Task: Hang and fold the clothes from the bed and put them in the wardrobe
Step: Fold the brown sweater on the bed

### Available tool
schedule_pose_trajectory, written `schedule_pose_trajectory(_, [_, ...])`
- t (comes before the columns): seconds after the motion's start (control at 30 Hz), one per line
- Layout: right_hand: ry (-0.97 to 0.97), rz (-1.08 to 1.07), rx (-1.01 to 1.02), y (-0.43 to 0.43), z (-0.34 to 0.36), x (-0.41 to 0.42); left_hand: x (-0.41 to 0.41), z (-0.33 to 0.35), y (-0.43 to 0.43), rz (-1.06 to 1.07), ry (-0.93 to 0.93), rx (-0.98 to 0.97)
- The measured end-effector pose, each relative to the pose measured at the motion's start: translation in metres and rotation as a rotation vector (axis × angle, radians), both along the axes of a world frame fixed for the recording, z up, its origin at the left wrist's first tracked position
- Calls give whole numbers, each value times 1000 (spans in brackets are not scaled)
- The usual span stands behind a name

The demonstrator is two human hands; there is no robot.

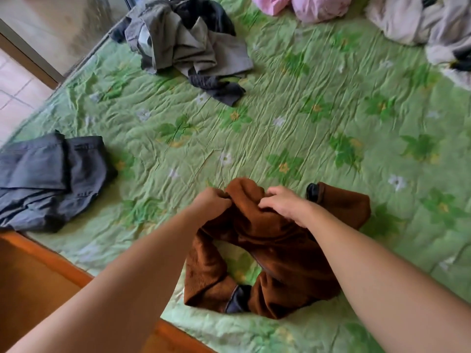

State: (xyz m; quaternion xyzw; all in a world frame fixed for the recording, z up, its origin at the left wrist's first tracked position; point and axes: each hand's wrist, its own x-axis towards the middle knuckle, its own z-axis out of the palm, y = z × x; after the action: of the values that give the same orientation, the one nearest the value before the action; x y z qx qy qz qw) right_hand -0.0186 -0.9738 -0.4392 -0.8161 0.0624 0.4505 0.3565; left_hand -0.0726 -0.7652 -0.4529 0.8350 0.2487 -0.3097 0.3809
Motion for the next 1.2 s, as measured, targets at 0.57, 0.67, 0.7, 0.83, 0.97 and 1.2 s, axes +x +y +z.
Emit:
schedule_pose_trajectory(0.57, [-269,-176,85,-16,208,-73,-32,305,-20,-225,-380,-421])
schedule_pose_trajectory(0.67, [-386,-126,50,-19,256,-65,-25,373,-22,-322,-501,-423])
schedule_pose_trajectory(0.7, [-426,-110,67,-19,273,-63,-24,397,-23,-356,-534,-431])
schedule_pose_trajectory(0.83, [-473,-111,209,-13,331,-61,-22,490,-28,-491,-641,-507])
schedule_pose_trajectory(0.97, [-397,-132,359,-4,378,-67,-27,565,-27,-519,-770,-535])
schedule_pose_trajectory(1.2, [-584,-471,425,-24,458,-86,-25,639,8,-521,-930,-312])
